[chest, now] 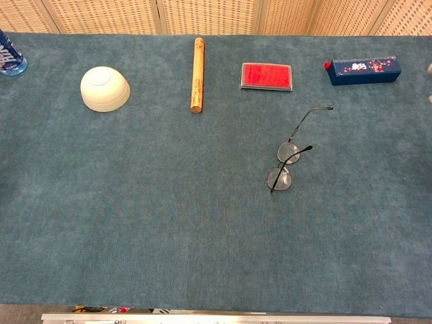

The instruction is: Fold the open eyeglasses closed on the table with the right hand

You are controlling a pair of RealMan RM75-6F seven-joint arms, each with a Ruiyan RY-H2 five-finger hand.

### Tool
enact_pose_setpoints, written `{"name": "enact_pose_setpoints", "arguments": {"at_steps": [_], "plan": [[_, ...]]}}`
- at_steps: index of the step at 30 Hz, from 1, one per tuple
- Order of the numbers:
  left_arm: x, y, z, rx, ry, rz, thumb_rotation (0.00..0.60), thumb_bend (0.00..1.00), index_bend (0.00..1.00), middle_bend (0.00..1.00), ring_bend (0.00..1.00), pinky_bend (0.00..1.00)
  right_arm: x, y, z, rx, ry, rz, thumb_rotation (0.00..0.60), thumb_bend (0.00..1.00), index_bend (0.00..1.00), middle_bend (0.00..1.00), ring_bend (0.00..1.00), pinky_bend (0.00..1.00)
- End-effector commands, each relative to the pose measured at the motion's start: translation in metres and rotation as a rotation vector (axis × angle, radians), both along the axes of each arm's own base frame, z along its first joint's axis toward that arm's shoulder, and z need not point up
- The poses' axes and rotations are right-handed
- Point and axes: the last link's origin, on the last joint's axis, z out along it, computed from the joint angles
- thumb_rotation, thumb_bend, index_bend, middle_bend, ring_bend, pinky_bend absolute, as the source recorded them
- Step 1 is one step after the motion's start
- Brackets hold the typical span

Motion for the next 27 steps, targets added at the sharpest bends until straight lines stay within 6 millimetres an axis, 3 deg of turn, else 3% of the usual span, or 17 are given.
{"name": "enact_pose_setpoints", "arguments": {"at_steps": [1,27], "plan": [[0.0,-0.001,0.001,0.004,-0.003,0.001,0.6,0.44,0.41,0.33,0.14,0.28,0.009,-0.008,-0.008,0.004,-0.001,0.009,0.6,0.27,0.46,0.45,0.28,0.47],[0.001,-0.002,0.004,0.001,-0.012,-0.003,0.6,0.44,0.41,0.33,0.14,0.28,0.041,-0.057,-0.049,0.03,0.029,-0.061,0.6,0.27,0.46,0.45,0.28,0.47]]}}
